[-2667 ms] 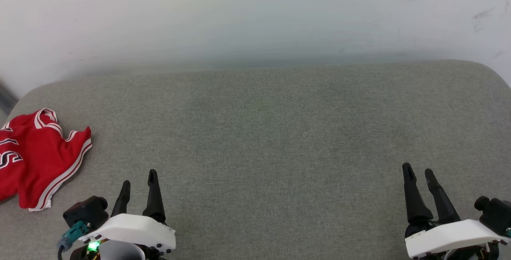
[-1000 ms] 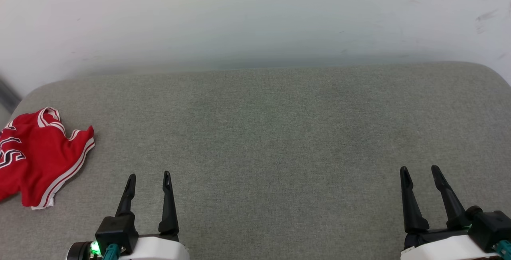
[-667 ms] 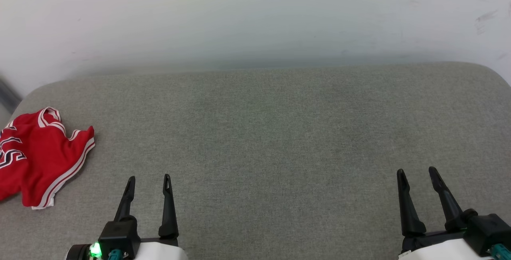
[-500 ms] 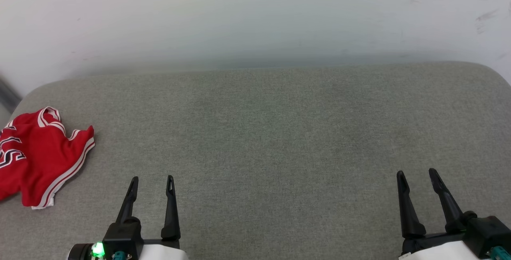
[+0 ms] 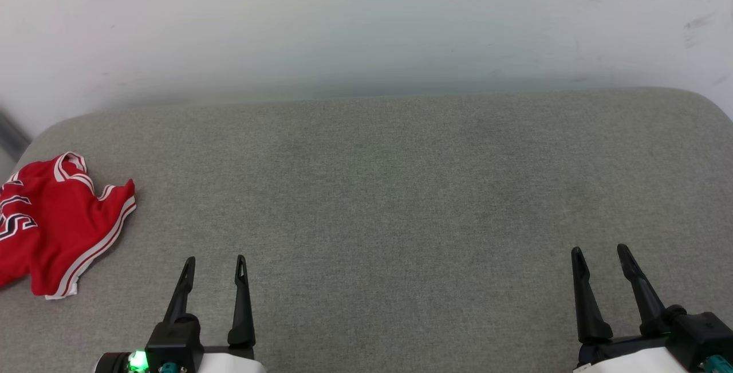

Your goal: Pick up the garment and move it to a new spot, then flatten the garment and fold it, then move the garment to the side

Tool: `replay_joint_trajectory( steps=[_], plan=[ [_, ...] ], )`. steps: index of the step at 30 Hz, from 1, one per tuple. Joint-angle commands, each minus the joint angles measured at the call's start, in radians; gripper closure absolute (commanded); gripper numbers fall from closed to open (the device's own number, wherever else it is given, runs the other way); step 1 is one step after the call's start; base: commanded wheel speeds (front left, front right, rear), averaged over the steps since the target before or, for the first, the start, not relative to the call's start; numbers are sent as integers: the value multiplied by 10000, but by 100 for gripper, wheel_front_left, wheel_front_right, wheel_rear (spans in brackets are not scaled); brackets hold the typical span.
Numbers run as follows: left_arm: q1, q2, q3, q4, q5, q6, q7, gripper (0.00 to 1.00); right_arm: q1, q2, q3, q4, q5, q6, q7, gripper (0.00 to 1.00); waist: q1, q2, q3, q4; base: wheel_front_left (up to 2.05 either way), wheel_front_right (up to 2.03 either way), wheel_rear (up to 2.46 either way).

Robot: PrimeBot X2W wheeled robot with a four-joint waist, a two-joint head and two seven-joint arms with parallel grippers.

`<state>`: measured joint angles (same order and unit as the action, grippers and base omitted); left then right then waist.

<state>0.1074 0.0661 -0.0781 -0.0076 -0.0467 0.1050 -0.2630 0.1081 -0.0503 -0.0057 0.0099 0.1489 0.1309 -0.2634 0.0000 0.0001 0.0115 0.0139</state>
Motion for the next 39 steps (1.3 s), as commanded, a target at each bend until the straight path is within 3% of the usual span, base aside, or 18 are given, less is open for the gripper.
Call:
replay_joint_trajectory(
  steps=[1, 17, 39],
  plan=[
    [78, -18, 69, 32, 48, -72, -28, 0, 95, 2, -7, 28, 52, -3, -21, 0, 0, -1, 2, -1, 0, 0, 0],
    [-46, -113, 357, 164, 144, -285, -28, 0, 159, 4, 89, -85, -78, -3, -21, 0, 0, -1, 31, 548, 0, 0, 0],
    [-20, -148, 740, 232, 65, -244, -26, 0, 363, 4, 377, -162, -294, -3, -20, 0, 0, -1, -2, 3169, 0, 0, 0]
  ],
)
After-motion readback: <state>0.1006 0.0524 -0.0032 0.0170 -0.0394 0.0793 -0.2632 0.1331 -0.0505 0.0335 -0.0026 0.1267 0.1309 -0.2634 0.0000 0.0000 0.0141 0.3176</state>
